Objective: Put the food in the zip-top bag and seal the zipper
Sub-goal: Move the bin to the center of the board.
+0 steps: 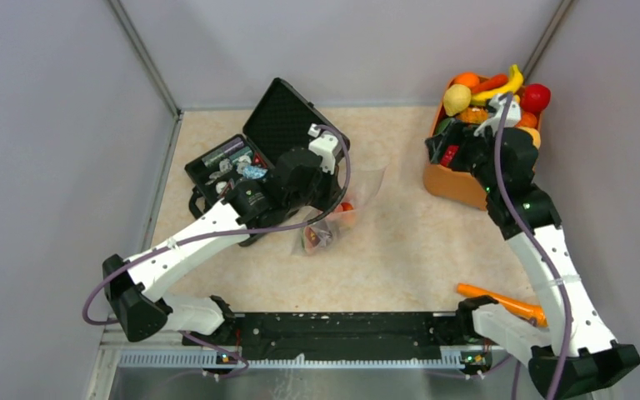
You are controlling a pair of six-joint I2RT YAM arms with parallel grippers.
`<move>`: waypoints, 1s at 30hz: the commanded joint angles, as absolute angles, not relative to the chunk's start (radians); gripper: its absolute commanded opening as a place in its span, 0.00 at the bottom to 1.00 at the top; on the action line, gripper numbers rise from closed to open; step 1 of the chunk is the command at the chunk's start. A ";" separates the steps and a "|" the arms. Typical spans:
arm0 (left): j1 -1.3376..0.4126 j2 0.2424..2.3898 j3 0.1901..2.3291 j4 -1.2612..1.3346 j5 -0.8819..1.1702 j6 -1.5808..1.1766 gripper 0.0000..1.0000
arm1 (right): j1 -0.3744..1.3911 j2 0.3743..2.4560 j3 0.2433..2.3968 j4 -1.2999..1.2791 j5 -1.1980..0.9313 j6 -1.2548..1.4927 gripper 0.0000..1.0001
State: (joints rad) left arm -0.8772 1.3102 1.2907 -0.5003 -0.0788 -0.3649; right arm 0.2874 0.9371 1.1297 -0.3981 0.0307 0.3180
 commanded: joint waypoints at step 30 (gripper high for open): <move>-0.873 1.220 1.243 -0.450 -0.103 -0.357 0.00 | -0.023 1.246 1.187 -0.484 -0.254 0.110 0.84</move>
